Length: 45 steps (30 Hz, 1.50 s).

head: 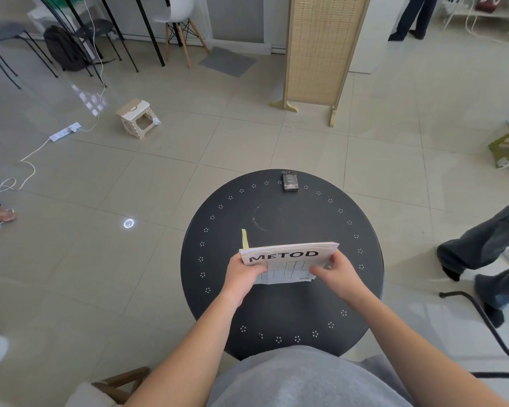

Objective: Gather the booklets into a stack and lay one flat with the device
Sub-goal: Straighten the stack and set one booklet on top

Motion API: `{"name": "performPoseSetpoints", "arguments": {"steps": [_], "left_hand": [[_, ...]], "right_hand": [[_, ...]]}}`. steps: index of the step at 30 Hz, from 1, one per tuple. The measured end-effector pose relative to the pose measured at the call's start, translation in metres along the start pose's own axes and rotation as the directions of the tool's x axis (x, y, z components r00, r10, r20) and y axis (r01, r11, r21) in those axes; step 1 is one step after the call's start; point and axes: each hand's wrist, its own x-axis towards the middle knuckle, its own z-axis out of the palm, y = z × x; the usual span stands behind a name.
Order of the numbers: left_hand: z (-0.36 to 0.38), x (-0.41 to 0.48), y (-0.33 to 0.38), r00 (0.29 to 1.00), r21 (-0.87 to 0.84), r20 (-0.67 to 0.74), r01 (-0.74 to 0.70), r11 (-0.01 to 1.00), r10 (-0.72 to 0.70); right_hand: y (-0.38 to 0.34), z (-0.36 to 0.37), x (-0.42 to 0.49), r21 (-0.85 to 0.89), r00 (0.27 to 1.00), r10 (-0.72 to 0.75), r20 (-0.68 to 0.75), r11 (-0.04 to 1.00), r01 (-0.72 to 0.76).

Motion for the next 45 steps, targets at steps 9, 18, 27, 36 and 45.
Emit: {"name": "performPoseSetpoints", "arguments": {"steps": [9, 18, 27, 36, 45], "left_hand": [[-0.007, 0.004, -0.015, 1.0, 0.189, -0.008, -0.025, 0.982, 0.027], [-0.012, 0.013, -0.027, 0.999, 0.311, -0.01, -0.047, 0.949, 0.053], [-0.013, 0.02, -0.028, 0.997, 0.38, -0.025, -0.053, 0.923, 0.068], [-0.031, 0.031, -0.016, 0.995, 0.428, 0.078, -0.095, 0.899, 0.068], [-0.049, 0.031, -0.028, 0.999, 0.383, 0.03, 0.017, 0.923, -0.031]], "right_hand": [[0.022, 0.001, 0.014, -0.298, 0.998, 0.001, -0.066, 0.954, -0.021], [0.025, 0.001, 0.017, -0.317, 0.995, -0.014, -0.096, 0.948, -0.017], [0.025, 0.003, 0.023, -0.311, 0.993, 0.012, -0.116, 0.949, -0.048], [0.009, 0.003, 0.034, -0.32, 0.999, 0.045, 0.025, 0.947, -0.035], [0.005, 0.034, 0.034, -0.217, 0.984, 0.151, 0.098, 0.968, -0.127]]}}
